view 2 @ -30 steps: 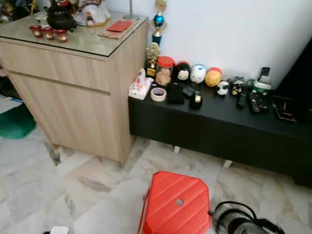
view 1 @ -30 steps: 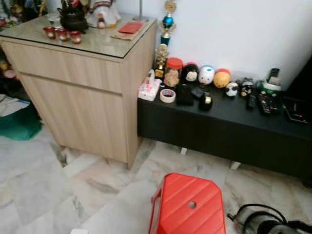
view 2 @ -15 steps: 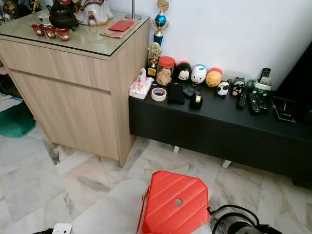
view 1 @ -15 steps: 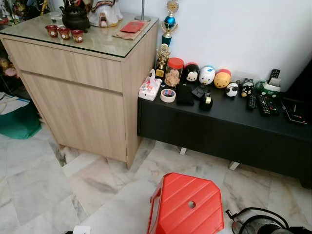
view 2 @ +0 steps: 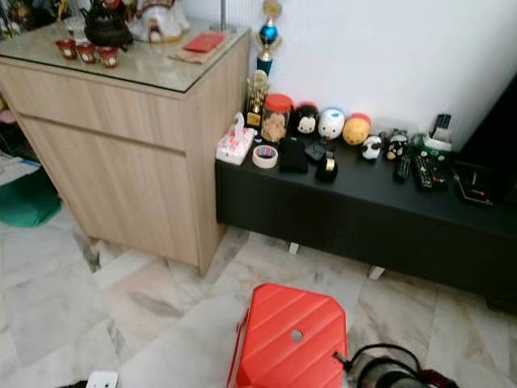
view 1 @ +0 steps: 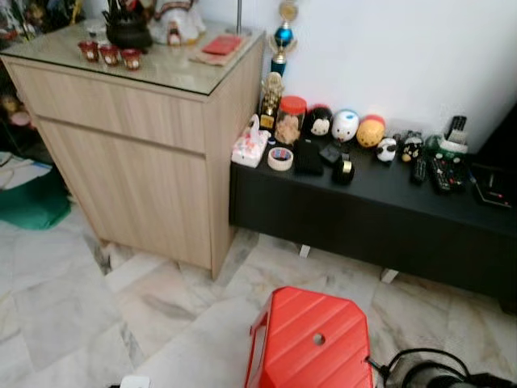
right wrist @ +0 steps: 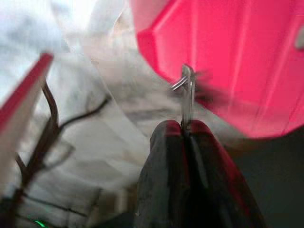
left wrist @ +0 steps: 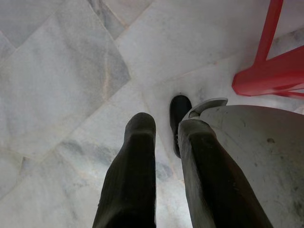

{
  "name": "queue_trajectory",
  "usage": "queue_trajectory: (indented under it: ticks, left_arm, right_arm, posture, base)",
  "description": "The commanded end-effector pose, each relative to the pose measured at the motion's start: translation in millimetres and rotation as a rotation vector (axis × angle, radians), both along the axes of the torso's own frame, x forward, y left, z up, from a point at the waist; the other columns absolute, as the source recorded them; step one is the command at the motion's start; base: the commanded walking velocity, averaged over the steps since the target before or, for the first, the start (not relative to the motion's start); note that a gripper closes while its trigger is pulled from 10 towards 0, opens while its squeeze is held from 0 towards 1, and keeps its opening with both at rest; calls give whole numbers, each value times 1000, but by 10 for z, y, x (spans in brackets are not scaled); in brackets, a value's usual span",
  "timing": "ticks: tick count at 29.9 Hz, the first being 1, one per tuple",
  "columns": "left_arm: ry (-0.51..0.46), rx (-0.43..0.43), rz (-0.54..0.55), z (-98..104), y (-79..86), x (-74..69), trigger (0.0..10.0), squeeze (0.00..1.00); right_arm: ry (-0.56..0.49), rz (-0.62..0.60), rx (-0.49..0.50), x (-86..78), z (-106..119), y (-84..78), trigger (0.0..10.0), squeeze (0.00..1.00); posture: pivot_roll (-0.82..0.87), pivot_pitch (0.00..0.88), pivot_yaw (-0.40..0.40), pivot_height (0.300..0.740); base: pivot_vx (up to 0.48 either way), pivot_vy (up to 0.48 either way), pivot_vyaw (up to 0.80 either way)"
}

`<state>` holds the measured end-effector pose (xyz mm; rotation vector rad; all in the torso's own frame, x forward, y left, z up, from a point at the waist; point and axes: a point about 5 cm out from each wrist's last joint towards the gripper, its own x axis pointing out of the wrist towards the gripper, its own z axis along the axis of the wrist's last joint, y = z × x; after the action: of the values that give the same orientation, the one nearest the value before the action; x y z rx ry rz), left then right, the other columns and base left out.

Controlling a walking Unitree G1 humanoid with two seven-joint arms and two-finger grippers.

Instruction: Hang keys on a hook

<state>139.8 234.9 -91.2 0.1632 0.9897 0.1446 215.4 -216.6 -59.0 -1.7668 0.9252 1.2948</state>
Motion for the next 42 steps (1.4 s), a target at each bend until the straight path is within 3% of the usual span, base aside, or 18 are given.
queue_trajectory:
  ticks: [1,2,4,9,12,17,18,23,25,27,34,42]
  left_arm:
    - [11,-24,-7,-29,-77,-26,10000,0]
    - [9,-24,-7,-27,-81,-20,10000,0]
    - [8,-23,-9,-25,-82,-12,10000,0]
    - [5,-21,-10,-20,-83,4,10000,0]
    - [-1,-19,-10,-16,-83,12,10000,0]
    - [1,-17,-11,-19,-64,-15,10000,0]
    - [10,-15,-9,-25,-32,-55,10000,0]
    - [45,-5,1,-49,62,-198,10000,0]
    - [49,-4,4,-51,72,-214,10000,0]
    - [60,3,15,-59,102,-267,10000,0]
    - [58,-30,7,-61,64,-237,10000,0]
    - [43,-62,-20,-68,-92,-129,10000,0]
  right_arm:
    - [2,-4,3,-25,-15,-2,10000,0]
    - [-13,-10,5,-16,-10,-15,10000,0]
    - [-29,-138,71,-14,-13,3,10000,0]
    - [-91,-246,138,44,5,45,10000,0]
    - [-152,-627,317,95,24,72,10000,0]
    - [-218,-1009,516,92,14,78,10000,0]
    - [-231,-1157,594,88,8,89,10000,0]
    - [-313,-1598,823,60,-20,103,10000,0]
    - [-317,-1639,851,57,-23,112,10000,0]
    - [-377,-1803,959,52,-23,102,10000,0]
    - [-403,-1965,1018,-35,-49,-14,10000,0]
    - [-420,-2071,954,-304,-171,-122,10000,0]
  posture:
    - [116,0,-159,730]
    - [114,0,-158,730]
    - [116,0,-158,730]
    - [116,0,-158,730]
    - [116,0,-158,730]
    - [112,0,-153,730]
    - [107,0,-148,730]
    - [107,0,-140,730]
    - [110,0,-137,730]
    - [105,0,-124,730]
    - [89,0,-100,730]
    - [72,0,-75,730]
  base:
    - [0,0,0]
    - [0,0,0]
    - [0,0,0]
    - [0,0,0]
    - [0,0,0]
    - [0,0,0]
    - [0,0,0]
    - [0,0,0]
    - [0,0,0]
    - [0,0,0]
    - [0,0,0]
    - [-92,0,0]
